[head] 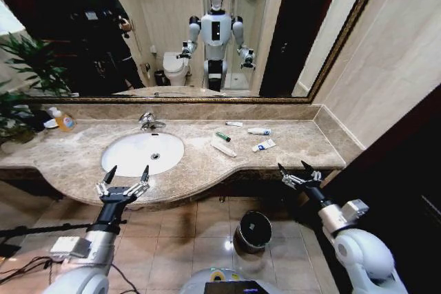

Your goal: Pick up the trash from the sink and place it in the trash bin.

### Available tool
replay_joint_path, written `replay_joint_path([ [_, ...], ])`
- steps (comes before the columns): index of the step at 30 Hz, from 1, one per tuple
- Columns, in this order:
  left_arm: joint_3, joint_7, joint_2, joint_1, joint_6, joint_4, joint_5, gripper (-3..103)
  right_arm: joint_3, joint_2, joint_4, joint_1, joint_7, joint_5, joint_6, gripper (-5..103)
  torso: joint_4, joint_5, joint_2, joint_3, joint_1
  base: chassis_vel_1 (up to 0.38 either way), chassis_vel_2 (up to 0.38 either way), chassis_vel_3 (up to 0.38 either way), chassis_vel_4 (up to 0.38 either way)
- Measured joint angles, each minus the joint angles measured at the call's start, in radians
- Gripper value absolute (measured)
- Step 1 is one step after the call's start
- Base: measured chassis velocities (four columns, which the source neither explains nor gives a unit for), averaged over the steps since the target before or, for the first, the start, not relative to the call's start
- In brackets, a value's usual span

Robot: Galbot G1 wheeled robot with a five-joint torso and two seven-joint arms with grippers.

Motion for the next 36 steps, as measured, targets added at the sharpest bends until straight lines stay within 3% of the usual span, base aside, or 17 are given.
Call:
replay_joint_path([
  [15,0.000,0.000,0.000,0.000,0.000,0.000,0.000,100,-0.018,-0.024,-0.066,0.048,0.000,0.014,0.011,100,0.0000,0.0001,0.000,0.000,0.000,0.000,0.000,0.000,0.000],
  [36,0.000,0.000,0.000,0.000,0.000,0.000,0.000,100,-0.124,-0.204,-0.272,0.266,-0.062,0.089,-0.063,100,-0.0001,0.0001,0.000,0.000,0.000,0.000,0.000,0.000,0.000],
])
